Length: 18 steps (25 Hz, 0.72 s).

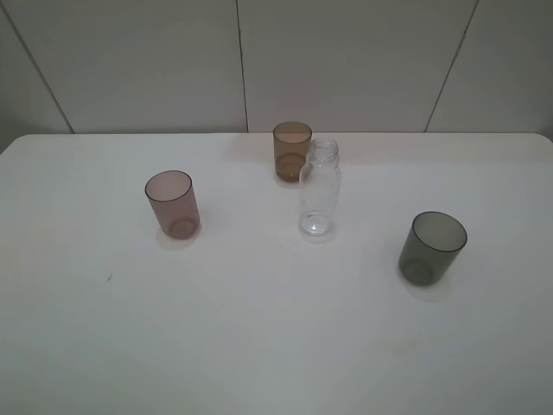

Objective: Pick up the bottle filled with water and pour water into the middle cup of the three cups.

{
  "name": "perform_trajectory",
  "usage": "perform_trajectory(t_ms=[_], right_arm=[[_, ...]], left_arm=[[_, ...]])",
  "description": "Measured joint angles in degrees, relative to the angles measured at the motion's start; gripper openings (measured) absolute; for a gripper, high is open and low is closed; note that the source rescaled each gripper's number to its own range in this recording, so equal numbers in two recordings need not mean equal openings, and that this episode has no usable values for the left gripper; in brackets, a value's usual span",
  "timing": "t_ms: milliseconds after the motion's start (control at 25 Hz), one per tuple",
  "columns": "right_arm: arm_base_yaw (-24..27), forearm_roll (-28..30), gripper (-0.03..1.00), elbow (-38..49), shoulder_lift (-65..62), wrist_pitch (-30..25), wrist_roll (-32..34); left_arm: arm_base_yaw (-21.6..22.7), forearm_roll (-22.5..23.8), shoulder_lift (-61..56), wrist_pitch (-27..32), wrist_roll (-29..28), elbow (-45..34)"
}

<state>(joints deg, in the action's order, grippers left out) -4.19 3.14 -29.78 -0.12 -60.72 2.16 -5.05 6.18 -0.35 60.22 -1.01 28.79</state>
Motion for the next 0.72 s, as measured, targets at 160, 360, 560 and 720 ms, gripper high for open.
perform_trajectory(t_ms=[160, 360, 560, 720], right_arm=[[0.0, 0.0, 1.0, 0.0, 0.0, 0.0, 0.0], [0.0, 0.0, 1.0, 0.0, 0.0, 0.0, 0.0], [0.18, 0.0, 1.0, 0.0, 0.0, 0.0, 0.0], [1.73, 0.0, 1.0, 0.0, 0.0, 0.0, 0.0]], left_arm=[[0.0, 0.0, 0.0, 0.0, 0.0, 0.0], [0.0, 0.0, 0.0, 0.0, 0.0, 0.0], [0.0, 0.0, 0.0, 0.0, 0.0, 0.0], [0.0, 0.0, 0.0, 0.0, 0.0, 0.0]])
